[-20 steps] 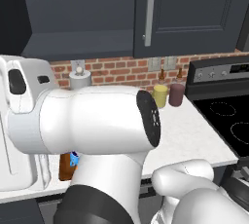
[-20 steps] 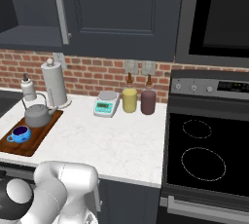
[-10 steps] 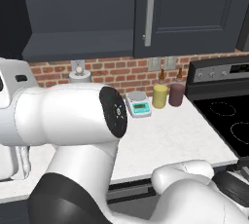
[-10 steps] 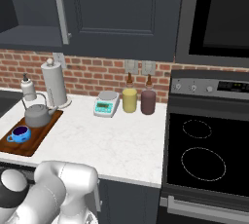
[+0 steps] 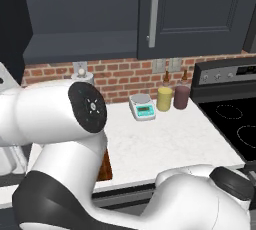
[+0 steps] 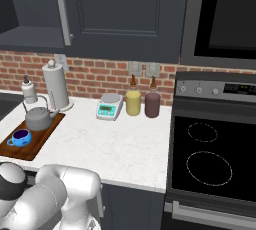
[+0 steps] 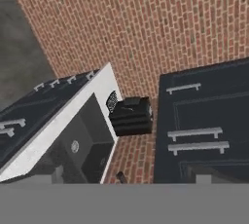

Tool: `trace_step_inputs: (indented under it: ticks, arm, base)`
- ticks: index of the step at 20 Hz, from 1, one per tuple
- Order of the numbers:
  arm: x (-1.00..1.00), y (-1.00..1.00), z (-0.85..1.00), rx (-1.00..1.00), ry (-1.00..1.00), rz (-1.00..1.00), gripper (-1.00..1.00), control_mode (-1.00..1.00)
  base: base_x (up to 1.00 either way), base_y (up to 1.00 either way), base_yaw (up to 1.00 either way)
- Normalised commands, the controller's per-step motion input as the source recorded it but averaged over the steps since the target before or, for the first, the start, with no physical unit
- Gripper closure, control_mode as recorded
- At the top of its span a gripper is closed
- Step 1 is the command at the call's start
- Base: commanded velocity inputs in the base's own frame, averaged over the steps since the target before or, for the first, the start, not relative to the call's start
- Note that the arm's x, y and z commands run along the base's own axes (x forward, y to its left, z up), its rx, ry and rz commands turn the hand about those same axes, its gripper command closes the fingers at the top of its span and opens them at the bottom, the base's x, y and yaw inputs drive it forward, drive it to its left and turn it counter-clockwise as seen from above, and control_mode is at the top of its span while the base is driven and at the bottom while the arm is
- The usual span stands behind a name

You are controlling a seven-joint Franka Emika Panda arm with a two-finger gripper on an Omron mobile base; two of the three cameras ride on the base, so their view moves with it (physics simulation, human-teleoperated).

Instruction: Pick the kettle from the counter and place it on the tray. Then pick the mug from the cabinet and place it on the tray. Then close the cabinet doors.

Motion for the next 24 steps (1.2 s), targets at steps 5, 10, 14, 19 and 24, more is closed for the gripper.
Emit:
trace_step_inputs:
  ticks: [5, 10, 14, 19, 24]
  arm:
    - [0.21, 0.02, -0.11, -0.2, -0.14, -0.07, -1.0, -1.0]
    - [0.1, -0.12, -0.04, -0.18, -0.02, -0.15, -1.0, -1.0]
    - [0.07, -0.29, -0.04, -0.08, 0.0, -0.24, -1.0, -1.0]
    - [0.16, -0.28, -0.05, -0.01, 0.0, -0.27, -1.0, -1.0]
    - [0.35, -0.31, -0.03, 0.0, 0.0, -0.2, -1.0, -1.0]
  base:
    - [0.0, 0.0, 0.0]
    - [0.0, 0.0, 0.0]
    - [0.0, 0.0, 0.0]
    - [0.0, 0.0, 0.0]
    - [0.0, 0.0, 0.0]
